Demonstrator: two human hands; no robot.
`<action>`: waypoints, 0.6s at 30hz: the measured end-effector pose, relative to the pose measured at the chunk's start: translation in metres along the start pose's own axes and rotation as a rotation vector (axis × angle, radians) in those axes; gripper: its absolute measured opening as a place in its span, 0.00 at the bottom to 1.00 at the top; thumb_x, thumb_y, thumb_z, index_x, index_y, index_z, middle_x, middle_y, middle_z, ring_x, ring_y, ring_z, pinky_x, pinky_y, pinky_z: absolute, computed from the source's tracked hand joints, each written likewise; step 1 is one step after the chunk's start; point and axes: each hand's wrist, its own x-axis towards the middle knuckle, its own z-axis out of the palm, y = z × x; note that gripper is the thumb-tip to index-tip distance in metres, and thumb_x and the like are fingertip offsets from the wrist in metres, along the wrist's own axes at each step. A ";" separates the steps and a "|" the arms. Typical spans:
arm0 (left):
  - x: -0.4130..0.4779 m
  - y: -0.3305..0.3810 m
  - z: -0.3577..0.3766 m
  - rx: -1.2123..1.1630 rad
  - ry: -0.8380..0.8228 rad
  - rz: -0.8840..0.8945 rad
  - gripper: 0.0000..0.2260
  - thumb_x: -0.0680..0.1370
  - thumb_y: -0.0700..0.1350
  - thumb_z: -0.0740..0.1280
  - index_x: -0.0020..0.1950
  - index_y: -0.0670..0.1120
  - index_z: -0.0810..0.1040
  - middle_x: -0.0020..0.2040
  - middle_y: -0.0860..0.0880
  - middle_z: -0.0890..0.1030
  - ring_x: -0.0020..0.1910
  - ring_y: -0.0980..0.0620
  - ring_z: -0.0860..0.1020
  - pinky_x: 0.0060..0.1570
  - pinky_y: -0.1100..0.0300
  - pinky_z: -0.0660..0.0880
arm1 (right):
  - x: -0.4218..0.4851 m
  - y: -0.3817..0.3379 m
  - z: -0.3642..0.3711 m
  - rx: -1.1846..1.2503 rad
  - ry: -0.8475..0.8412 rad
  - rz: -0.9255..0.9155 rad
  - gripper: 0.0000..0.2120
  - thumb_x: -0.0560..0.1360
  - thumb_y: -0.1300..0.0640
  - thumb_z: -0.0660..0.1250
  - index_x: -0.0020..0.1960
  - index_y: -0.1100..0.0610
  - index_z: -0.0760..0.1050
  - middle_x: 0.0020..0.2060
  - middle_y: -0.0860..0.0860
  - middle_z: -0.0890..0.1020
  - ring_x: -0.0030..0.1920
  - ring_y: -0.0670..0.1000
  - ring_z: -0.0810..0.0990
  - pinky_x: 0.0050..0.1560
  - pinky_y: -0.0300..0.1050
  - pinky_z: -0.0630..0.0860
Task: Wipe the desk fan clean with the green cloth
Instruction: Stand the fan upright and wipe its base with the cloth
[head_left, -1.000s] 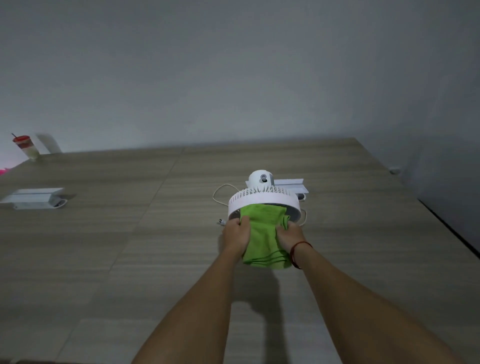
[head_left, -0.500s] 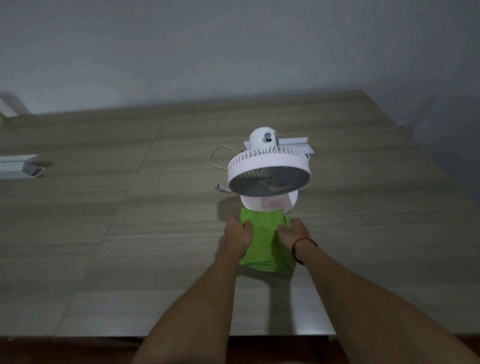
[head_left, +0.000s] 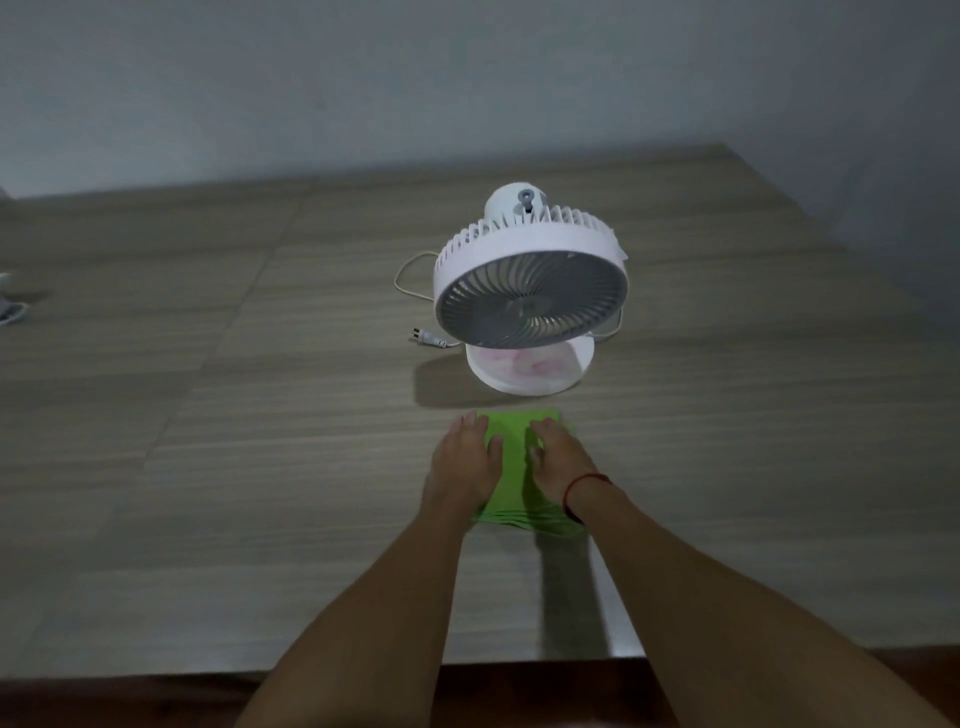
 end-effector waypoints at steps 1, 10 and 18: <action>0.001 -0.005 0.008 0.028 0.023 0.031 0.22 0.82 0.49 0.55 0.74 0.40 0.65 0.76 0.41 0.65 0.76 0.44 0.61 0.73 0.52 0.60 | 0.004 0.006 0.008 -0.041 0.027 -0.029 0.21 0.80 0.60 0.55 0.72 0.62 0.63 0.75 0.58 0.61 0.76 0.56 0.58 0.75 0.48 0.58; 0.009 -0.023 0.046 0.207 0.250 0.109 0.21 0.82 0.51 0.55 0.73 0.45 0.66 0.77 0.46 0.64 0.76 0.50 0.63 0.74 0.44 0.51 | 0.019 0.030 0.036 -0.249 0.275 -0.199 0.24 0.80 0.52 0.51 0.74 0.57 0.60 0.76 0.53 0.61 0.77 0.54 0.56 0.76 0.51 0.50; -0.065 -0.020 0.057 0.183 0.150 0.082 0.24 0.82 0.52 0.51 0.75 0.41 0.61 0.78 0.43 0.60 0.77 0.46 0.60 0.74 0.48 0.55 | -0.044 0.047 0.049 -0.302 0.209 -0.266 0.24 0.80 0.52 0.50 0.74 0.58 0.62 0.76 0.56 0.60 0.76 0.55 0.57 0.76 0.51 0.54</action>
